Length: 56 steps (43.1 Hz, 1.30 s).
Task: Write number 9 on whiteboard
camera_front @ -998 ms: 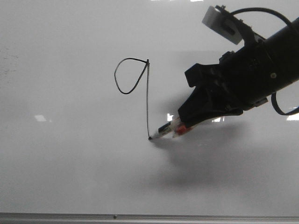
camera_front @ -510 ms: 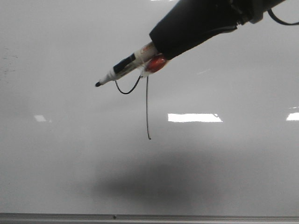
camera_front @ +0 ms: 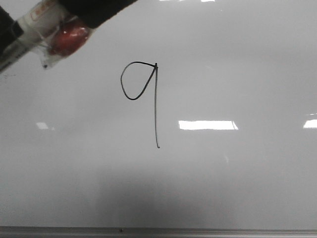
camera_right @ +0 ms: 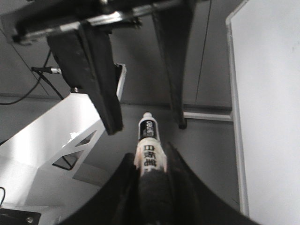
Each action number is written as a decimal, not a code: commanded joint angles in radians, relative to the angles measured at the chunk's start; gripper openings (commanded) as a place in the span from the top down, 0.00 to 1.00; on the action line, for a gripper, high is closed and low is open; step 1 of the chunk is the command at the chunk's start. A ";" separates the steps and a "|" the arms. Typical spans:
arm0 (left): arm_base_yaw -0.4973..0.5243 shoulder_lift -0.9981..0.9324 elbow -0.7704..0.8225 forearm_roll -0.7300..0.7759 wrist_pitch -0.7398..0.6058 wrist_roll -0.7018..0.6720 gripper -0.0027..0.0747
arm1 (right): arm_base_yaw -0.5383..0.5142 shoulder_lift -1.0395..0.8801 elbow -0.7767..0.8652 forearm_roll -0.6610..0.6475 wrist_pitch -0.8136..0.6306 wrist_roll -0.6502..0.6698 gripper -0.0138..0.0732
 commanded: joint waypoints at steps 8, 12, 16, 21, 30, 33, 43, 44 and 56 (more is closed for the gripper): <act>-0.015 -0.003 -0.033 -0.076 -0.033 0.001 0.62 | 0.039 -0.036 -0.037 0.088 0.003 0.010 0.91; -0.015 -0.003 -0.033 -0.089 -0.011 0.001 0.68 | 0.041 -0.036 -0.038 0.087 -0.007 0.010 0.91; -0.015 -0.003 -0.033 -0.098 0.006 0.001 0.78 | 0.041 -0.036 -0.038 0.087 -0.013 0.010 0.91; -0.015 -0.003 -0.033 -0.111 0.015 0.001 0.97 | 0.041 -0.036 -0.038 0.094 -0.013 0.010 0.91; -0.015 -0.003 -0.033 -0.113 0.017 0.001 0.99 | 0.041 -0.036 -0.038 0.161 -0.018 0.010 0.64; -0.015 -0.003 -0.033 -0.113 0.017 0.001 0.99 | 0.041 -0.036 -0.038 0.189 -0.023 0.010 0.43; -0.015 -0.003 -0.033 -0.113 0.017 0.001 0.99 | 0.034 -0.054 -0.047 0.280 -0.062 0.010 0.13; -0.015 -0.003 -0.033 -0.111 0.017 0.001 0.99 | 0.031 -0.061 -0.047 0.278 -0.072 0.010 0.13; -0.015 0.023 -0.033 0.126 -0.106 -0.242 0.99 | -0.127 -0.288 -0.005 0.240 -0.160 0.030 0.19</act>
